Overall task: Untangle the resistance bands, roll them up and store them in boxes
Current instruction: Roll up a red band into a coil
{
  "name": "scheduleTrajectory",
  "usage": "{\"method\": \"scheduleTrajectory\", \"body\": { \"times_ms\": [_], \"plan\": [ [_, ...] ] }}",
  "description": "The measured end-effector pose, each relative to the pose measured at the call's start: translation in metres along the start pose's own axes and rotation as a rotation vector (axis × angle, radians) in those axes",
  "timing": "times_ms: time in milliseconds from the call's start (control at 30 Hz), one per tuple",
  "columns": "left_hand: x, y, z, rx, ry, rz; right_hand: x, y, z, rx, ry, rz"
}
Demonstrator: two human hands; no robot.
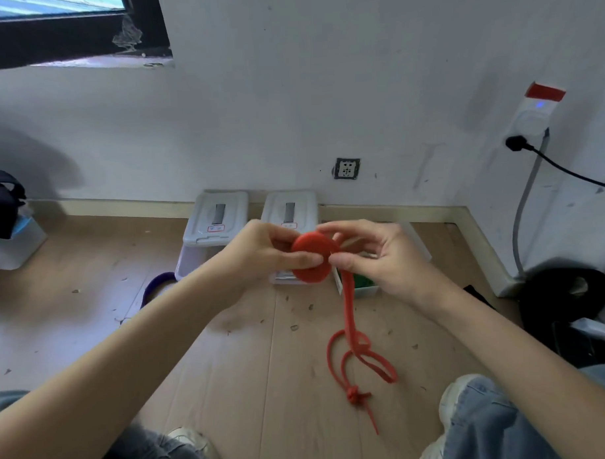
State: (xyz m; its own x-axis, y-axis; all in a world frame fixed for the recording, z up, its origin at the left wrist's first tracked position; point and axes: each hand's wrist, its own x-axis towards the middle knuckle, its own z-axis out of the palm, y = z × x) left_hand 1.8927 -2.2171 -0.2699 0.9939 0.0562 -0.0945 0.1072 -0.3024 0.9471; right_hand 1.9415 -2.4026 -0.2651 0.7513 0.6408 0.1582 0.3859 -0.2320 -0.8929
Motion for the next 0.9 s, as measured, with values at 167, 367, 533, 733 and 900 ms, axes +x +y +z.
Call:
{"method": "scheduleTrajectory", "body": {
  "times_ms": [167, 367, 533, 733, 900],
  "plan": [
    [0.000, 0.001, -0.002, -0.404, 0.054, -0.063, 0.002, 0.001, 0.000, 0.124, 0.124, -0.025],
    [0.000, -0.001, 0.011, -0.595, 0.052, -0.059, 0.000, 0.007, 0.013, 0.282, 0.160, 0.007],
    [0.002, -0.006, 0.006, -0.039, -0.108, -0.038, 0.000, 0.005, 0.008, -0.111, 0.051, -0.095],
    [0.001, 0.003, -0.005, -0.139, -0.020, -0.039, 0.005, 0.001, -0.007, 0.153, 0.087, 0.021],
    [0.000, 0.008, -0.012, -0.499, 0.063, -0.058, 0.004, 0.003, -0.004, 0.330, 0.065, 0.040]
  ]
}}
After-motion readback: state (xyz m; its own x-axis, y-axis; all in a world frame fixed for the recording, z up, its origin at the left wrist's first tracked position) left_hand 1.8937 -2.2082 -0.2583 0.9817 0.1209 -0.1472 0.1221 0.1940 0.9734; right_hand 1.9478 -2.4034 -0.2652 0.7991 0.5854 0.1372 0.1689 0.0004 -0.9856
